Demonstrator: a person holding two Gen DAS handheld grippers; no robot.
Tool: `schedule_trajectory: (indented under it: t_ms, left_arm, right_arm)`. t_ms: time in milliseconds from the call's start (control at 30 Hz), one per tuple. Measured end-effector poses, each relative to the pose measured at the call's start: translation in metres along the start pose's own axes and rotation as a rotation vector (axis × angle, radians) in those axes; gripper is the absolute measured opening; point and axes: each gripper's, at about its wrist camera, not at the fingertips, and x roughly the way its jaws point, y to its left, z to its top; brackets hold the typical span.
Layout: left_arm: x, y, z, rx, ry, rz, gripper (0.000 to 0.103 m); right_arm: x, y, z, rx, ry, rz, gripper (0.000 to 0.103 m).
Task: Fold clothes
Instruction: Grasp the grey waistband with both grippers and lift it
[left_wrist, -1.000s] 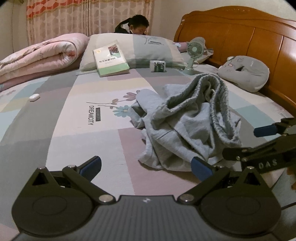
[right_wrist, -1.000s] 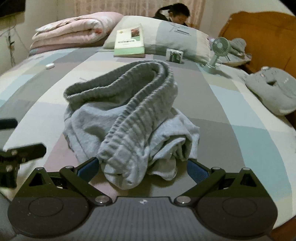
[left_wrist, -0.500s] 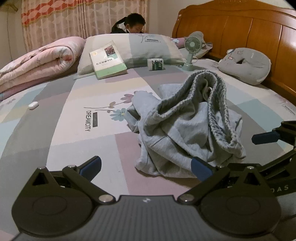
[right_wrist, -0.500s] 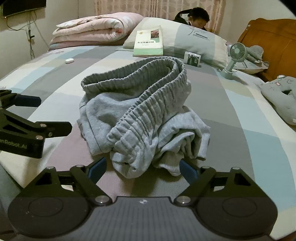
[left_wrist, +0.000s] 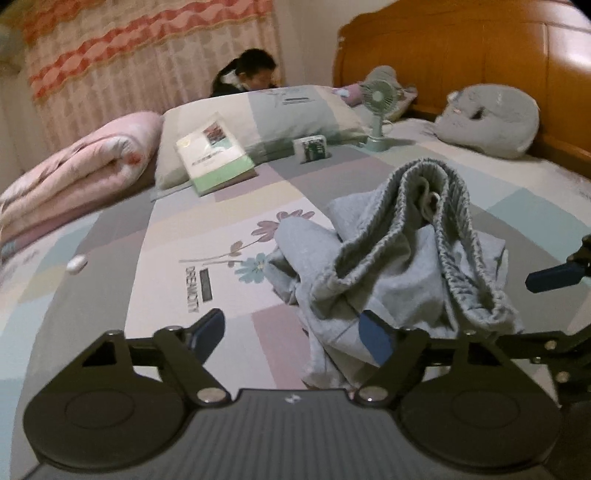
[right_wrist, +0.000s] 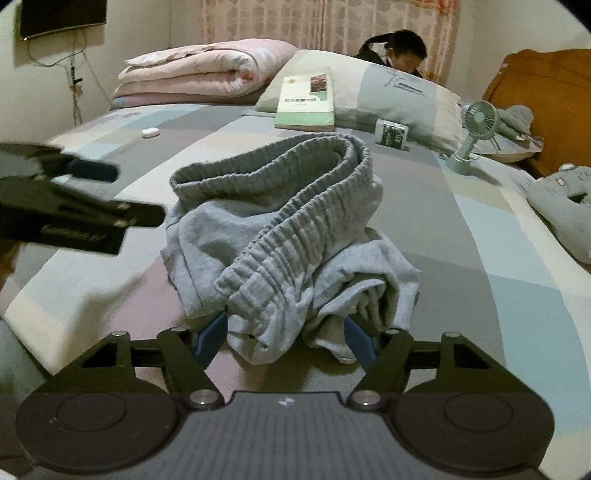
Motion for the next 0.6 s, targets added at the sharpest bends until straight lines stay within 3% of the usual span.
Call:
schedule_trajectory:
  t_ms: [67, 133, 367, 433, 500, 533, 600]
  left_arm:
    - [0.01, -0.001, 0.001, 0.04, -0.005, -0.016, 0.058]
    - [0.018, 0.001, 0.004, 0.058, -0.018, -0.029, 0.052]
    - [0.042, 0.002, 0.013, 0.129, -0.077, -0.127, 0.052]
    - [0.049, 0.001, 0.015, 0.147, -0.08, -0.148, 0.049]
    - [0.055, 0.005, 0.019, 0.118, -0.064, -0.2, 0.026]
    - [0.056, 0.008, 0.022, 0.091, -0.054, -0.224, 0.02]
    - [0.056, 0.01, 0.026, 0.08, -0.058, -0.24, 0.018]
  right_arm:
    - [0.003, 0.002, -0.001, -0.01, 0.002, 0.007, 0.068]
    - [0.005, 0.003, 0.0, -0.016, 0.001, 0.007, 0.063]
    - [0.008, 0.003, 0.004, -0.025, -0.035, 0.013, 0.06]
    - [0.011, 0.003, 0.005, -0.03, -0.032, 0.021, 0.048]
    - [0.014, 0.004, 0.005, -0.035, -0.028, 0.029, 0.044]
    - [0.012, 0.002, 0.005, -0.035, -0.036, 0.032, 0.04]
    - [0.007, -0.002, 0.005, -0.029, -0.057, 0.036, 0.032]
